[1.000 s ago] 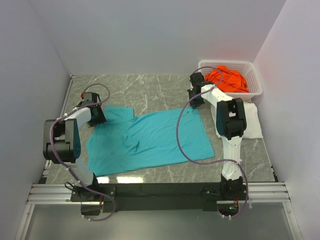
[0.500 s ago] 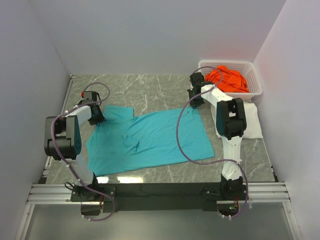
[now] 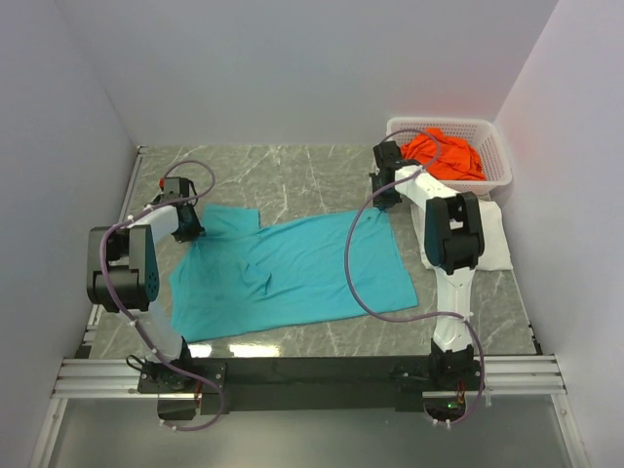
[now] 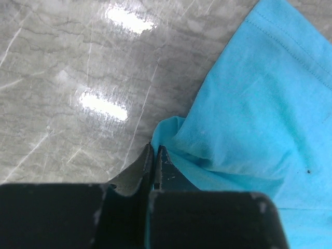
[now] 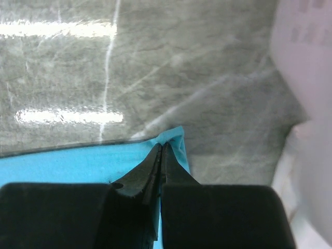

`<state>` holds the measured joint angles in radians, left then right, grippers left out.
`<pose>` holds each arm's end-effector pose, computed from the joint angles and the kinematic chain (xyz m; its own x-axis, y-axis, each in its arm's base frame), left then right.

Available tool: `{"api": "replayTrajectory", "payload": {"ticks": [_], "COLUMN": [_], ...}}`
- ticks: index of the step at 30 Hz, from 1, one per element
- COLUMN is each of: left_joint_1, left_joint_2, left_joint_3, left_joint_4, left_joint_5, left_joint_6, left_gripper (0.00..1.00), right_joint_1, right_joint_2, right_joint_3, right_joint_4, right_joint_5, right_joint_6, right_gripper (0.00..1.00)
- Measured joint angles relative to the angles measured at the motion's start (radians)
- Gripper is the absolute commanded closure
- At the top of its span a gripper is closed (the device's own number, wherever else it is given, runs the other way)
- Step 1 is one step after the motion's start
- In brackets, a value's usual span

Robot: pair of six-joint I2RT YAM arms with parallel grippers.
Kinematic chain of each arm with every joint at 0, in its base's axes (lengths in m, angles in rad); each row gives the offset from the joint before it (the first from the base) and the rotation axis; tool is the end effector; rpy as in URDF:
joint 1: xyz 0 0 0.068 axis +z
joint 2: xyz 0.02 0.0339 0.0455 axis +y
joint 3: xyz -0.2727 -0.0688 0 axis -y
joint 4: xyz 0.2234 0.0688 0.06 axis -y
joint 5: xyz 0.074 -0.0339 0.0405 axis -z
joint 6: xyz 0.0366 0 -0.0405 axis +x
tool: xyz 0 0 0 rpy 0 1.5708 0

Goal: Fold and stack the t-shirts
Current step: Fold the tshirt

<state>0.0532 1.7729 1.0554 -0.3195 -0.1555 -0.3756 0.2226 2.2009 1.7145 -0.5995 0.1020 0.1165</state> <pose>0.3378 0.0237 0.1841 -0.7516 -0.4029 -0.5222 -0.4374 0.8971 -0.0626 0.4472 0.0974 0.1848 -0.8772 -0.0800 -0.4734 -0.0719 0.9968 -0.0353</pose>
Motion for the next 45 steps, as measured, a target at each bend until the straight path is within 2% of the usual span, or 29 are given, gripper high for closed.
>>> {"api": "replayTrajectory", "payload": {"ticks": [6,10,13,22,32,35,40,45], "left_joint_1": [0.007,0.012,0.021,0.055,0.063,0.059,0.030,-0.003], "left_joint_2": [-0.016,-0.031,-0.037,-0.085,-0.224,-0.209,-0.119,-0.041], "left_joint_3": [-0.003,-0.011,-0.022,-0.047,-0.095,-0.088,-0.043,0.002], "left_joint_4": [-0.014,-0.019,-0.019,-0.026,-0.021,-0.019,-0.023,-0.023], "left_joint_5": [-0.011,-0.016,-0.019,-0.037,-0.041,-0.027,-0.021,-0.025], "left_joint_6": [-0.002,-0.005,-0.008,-0.034,-0.084,-0.079,-0.062,-0.046], "left_gripper": [0.97,0.68,0.58,0.57,0.54,0.53,0.56,0.56], "right_joint_1": [-0.027,-0.038,-0.039,-0.039,-0.039,-0.039,-0.039,-0.039], "right_joint_2": [-0.071,-0.105,-0.106,-0.106,-0.106,-0.106,-0.106,-0.106], "right_joint_3": [-0.035,-0.035,-0.035,-0.039,-0.039,-0.039,-0.039,-0.040], "right_joint_4": [0.020,0.040,0.045,0.048,0.054,0.054,0.054,0.055], "right_joint_5": [0.011,0.010,0.009,0.002,-0.003,-0.003,-0.003,-0.006], "right_joint_6": [0.044,0.056,0.058,0.058,0.058,0.058,0.058,0.057], "right_gripper": [1.00,1.00,1.00,1.00,1.00,1.00,1.00,1.00]}}
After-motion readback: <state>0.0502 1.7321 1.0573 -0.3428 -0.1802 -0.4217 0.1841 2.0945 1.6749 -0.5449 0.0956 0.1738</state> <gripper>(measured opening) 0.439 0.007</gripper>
